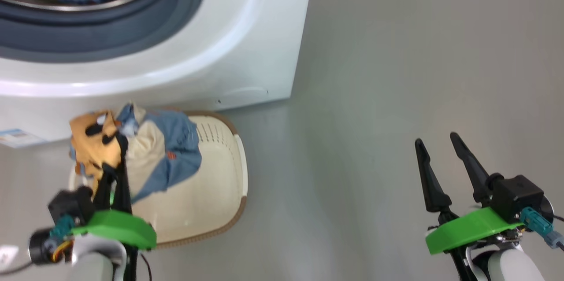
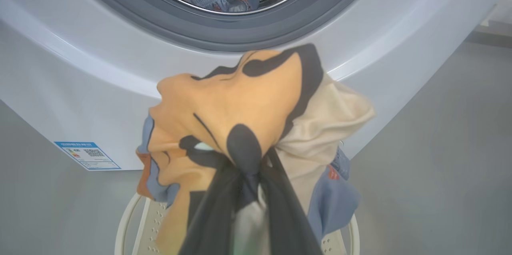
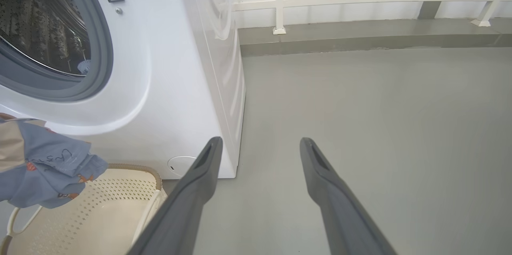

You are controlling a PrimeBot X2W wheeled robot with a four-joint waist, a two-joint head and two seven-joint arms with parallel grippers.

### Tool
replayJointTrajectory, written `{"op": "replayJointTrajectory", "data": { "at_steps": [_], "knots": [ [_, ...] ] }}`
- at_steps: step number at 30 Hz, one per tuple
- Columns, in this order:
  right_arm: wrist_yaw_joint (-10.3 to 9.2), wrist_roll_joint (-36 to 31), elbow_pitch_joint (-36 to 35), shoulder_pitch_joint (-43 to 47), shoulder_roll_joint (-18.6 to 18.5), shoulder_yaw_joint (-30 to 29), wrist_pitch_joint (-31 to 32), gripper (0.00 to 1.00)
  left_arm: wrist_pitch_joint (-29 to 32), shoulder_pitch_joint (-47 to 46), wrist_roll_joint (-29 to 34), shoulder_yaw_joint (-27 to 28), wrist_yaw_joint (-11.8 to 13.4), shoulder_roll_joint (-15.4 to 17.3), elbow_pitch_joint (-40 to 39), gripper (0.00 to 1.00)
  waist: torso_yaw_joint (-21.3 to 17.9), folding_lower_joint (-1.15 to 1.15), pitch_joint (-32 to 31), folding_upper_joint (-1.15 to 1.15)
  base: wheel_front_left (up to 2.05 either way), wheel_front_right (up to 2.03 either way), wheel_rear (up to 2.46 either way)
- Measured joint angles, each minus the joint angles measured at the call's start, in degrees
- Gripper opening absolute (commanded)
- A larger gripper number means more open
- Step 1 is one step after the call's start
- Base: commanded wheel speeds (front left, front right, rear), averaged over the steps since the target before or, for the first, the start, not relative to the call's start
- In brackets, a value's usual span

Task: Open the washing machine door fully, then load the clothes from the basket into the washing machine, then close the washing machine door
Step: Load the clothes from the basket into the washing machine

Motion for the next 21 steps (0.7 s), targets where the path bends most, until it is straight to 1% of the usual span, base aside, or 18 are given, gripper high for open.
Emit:
{"op": "replayJointTrajectory", "data": {
  "at_steps": [1, 6, 8, 13, 21],
  "knots": [
    [0.0, -0.16, -0.25, 1.13, 0.02, -0.25, 0.49, 1.0, 0.01, 2.63, 0.1, 0.04, 0.05, -0.09, -1.82, 0.0, 0.26, 0.0, -1.98, 0.0, 0.0, 0.0, 0.0],
    [0.0, -0.49, -1.0, 3.77, 0.04, -1.33, 1.82, 1.0, 0.02, 8.82, 1.25, -0.45, 0.97, -0.19, -5.58, 0.0, 0.94, 0.0, -6.81, 0.0, 0.0, 0.0, 0.0],
    [0.0, -0.49, -1.15, 4.27, 0.04, -1.41, 2.03, 1.0, 0.04, 9.84, 1.26, -0.54, 1.04, -0.18, -6.25, 0.0, 1.09, 0.0, -7.74, 0.0, 0.0, 0.0, 0.0],
    [0.0, -0.64, -1.78, 6.56, 0.1, -1.43, 3.33, 1.0, 1.47, 14.82, 1.33, -1.07, 2.4, -0.22, -10.5, 0.0, 1.93, 0.01, -12.2, 0.0, 0.0, 0.0, 0.0],
    [0.0, -0.9, -2.26, 9.36, 0.13, -1.31, 4.56, 1.0, 3.93, 19.97, 1.34, -1.8, 3.08, 0.16, -14.64, 0.0, 3.5, 0.01, -18.05, 0.0, 0.0, 0.0, 0.0]
  ]
}}
